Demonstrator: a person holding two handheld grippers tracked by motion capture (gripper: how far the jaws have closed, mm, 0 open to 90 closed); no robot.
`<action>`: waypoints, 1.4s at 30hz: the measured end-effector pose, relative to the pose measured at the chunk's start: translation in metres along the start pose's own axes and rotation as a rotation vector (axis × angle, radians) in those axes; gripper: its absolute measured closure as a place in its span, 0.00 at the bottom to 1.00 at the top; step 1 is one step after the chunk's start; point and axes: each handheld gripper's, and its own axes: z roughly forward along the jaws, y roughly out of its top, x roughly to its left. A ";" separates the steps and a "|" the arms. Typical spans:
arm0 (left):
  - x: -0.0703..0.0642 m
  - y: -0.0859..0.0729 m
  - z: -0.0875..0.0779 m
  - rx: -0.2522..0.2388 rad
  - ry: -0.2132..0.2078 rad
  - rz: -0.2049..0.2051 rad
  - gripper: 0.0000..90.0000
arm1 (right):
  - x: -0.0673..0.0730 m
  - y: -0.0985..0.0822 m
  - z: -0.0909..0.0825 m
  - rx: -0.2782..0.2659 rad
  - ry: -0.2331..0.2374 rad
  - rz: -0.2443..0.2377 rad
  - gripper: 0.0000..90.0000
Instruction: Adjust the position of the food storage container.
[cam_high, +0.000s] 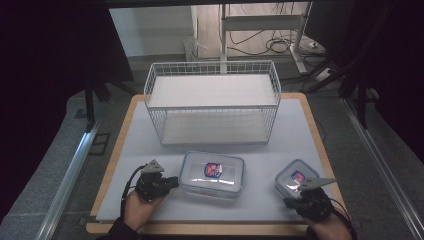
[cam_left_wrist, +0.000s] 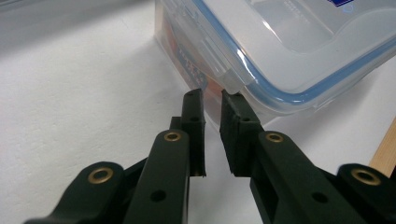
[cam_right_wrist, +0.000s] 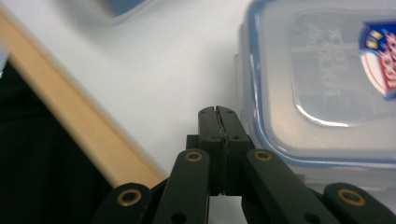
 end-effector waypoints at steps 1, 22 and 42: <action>0.000 0.000 0.000 -0.001 -0.001 -0.001 0.89 | -0.005 0.002 0.001 0.000 -0.015 0.013 0.99; -0.007 0.003 0.004 0.023 0.014 -0.001 0.96 | 0.041 0.104 0.074 0.019 0.007 -0.091 0.99; 0.000 0.003 -0.014 -0.010 0.120 0.097 0.62 | 0.023 0.103 0.060 -0.063 -0.047 -0.120 0.86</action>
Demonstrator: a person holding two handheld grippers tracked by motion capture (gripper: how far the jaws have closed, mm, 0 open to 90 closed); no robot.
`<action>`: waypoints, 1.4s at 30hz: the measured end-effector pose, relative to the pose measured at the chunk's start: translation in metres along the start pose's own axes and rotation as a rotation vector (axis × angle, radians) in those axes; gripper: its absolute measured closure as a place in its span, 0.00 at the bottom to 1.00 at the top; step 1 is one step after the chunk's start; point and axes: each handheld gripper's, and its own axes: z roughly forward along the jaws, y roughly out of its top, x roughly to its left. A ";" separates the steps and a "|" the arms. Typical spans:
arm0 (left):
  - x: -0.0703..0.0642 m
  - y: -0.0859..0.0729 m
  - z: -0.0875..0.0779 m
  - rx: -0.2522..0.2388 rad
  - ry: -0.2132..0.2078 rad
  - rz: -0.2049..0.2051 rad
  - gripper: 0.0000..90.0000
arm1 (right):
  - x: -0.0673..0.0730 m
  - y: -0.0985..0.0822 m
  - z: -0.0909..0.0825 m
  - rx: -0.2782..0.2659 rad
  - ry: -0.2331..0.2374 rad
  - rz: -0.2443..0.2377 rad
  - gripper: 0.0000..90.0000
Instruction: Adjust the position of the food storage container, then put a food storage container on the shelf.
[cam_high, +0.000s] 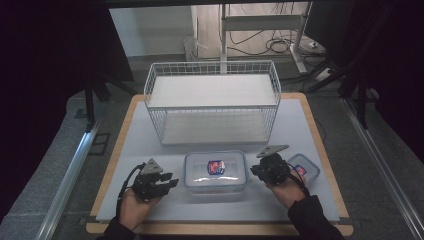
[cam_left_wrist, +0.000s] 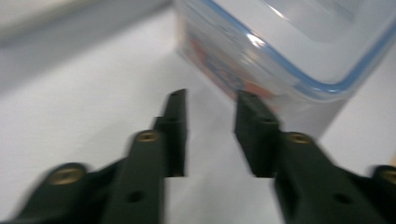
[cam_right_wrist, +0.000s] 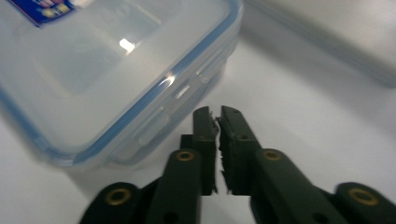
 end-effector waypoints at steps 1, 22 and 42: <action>0.001 0.000 0.000 -0.003 0.006 0.002 0.56 | -0.001 -0.002 -0.004 -0.010 0.008 -0.009 0.81; 0.009 0.001 -0.002 -0.026 -0.070 -0.013 0.12 | -0.004 -0.017 -0.015 -0.109 0.045 -0.032 0.10; -0.001 0.029 0.014 -0.035 -0.120 -0.033 0.08 | 0.007 0.000 -0.003 -0.123 0.132 -0.003 0.00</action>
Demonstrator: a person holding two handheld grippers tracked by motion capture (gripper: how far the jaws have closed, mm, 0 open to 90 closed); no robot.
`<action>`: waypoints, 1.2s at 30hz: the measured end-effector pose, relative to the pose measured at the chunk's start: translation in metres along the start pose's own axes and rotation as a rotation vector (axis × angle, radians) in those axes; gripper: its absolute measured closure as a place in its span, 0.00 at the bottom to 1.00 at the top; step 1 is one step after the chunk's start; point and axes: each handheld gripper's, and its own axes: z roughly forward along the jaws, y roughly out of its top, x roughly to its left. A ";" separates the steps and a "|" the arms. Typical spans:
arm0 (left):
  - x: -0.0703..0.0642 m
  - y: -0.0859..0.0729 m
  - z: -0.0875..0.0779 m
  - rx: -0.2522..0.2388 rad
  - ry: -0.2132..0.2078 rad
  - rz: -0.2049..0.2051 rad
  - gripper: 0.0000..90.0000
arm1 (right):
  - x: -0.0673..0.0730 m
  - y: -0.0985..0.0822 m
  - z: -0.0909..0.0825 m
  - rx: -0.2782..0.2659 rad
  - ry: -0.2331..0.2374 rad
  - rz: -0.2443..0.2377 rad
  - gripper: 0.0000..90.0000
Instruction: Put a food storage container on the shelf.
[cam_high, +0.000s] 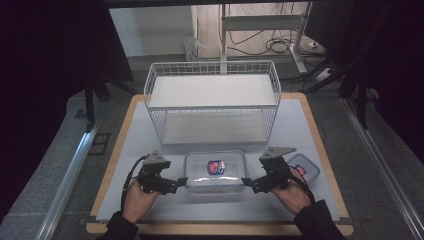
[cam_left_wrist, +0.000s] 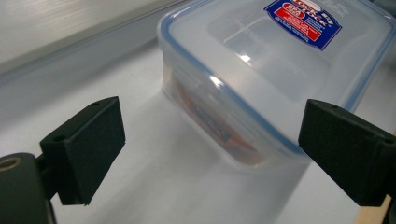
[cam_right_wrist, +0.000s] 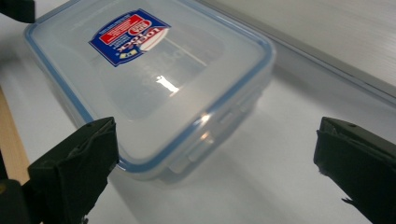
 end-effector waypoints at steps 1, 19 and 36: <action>0.000 0.002 0.002 0.001 -0.016 -0.001 0.08 | 0.001 0.001 0.001 0.000 0.006 -0.001 0.00; 0.013 0.011 0.039 0.081 -0.258 -0.146 0.03 | -0.009 0.012 0.036 0.109 0.183 0.181 0.03; -0.003 0.003 0.015 0.040 -0.204 -0.103 0.27 | -0.007 0.005 0.019 0.100 0.219 0.273 0.30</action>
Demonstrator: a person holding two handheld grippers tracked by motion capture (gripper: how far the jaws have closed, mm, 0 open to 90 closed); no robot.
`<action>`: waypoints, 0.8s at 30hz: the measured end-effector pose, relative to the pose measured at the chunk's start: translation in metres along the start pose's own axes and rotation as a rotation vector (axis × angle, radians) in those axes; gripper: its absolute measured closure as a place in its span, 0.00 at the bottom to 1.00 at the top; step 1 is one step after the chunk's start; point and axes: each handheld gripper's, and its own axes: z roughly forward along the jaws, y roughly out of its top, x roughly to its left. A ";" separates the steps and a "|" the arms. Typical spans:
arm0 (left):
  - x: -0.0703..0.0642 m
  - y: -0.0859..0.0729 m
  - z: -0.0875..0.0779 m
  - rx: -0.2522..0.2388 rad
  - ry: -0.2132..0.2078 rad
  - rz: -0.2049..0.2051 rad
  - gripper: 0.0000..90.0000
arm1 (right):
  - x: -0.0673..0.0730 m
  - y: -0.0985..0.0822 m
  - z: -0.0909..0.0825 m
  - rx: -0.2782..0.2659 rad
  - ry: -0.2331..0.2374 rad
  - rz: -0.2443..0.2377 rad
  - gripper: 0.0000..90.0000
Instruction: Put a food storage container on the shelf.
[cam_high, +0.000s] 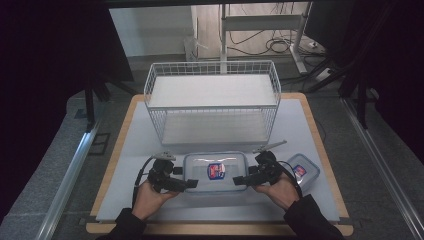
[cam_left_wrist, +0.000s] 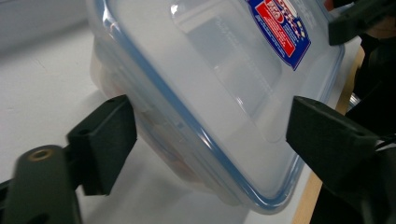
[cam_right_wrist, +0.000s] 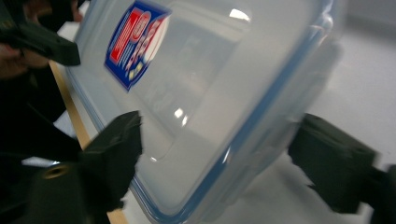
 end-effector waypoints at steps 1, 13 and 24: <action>0.000 -0.005 -0.006 -0.032 -0.010 0.001 0.31 | -0.001 -0.003 -0.004 -0.019 0.008 0.000 0.34; 0.001 -0.019 -0.015 -0.109 -0.058 -0.071 0.51 | -0.009 -0.013 -0.014 -0.096 0.085 0.042 0.50; 0.005 -0.024 -0.017 -0.127 -0.091 -0.104 0.55 | -0.012 -0.014 -0.013 -0.102 0.106 0.051 0.49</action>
